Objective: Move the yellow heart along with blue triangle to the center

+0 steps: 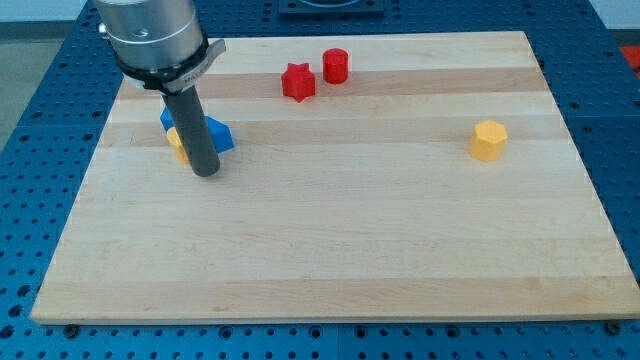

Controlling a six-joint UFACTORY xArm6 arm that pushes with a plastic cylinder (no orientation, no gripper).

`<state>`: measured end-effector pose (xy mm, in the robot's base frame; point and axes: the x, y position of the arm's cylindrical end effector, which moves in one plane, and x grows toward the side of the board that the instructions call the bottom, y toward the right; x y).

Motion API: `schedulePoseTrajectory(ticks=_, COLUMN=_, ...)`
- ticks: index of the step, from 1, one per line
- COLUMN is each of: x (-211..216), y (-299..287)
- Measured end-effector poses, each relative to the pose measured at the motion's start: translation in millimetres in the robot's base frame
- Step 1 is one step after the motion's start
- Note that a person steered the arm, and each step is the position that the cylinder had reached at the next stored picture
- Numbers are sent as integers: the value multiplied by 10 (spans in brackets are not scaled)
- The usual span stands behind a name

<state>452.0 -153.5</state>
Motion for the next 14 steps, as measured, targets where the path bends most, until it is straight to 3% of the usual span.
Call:
schedulePoseTrajectory(ticks=1, x=99, y=-227)
schedulePoseTrajectory(ticks=3, x=-412, y=-615)
schedulePoseTrajectory(ticks=5, x=-624, y=-203)
schedulePoseTrajectory(ticks=8, x=-431, y=506)
schedulePoseTrajectory(ticks=10, x=-469, y=593)
schedulePoseTrajectory(ticks=11, x=-205, y=602)
schedulePoseTrajectory(ticks=14, x=-682, y=722)
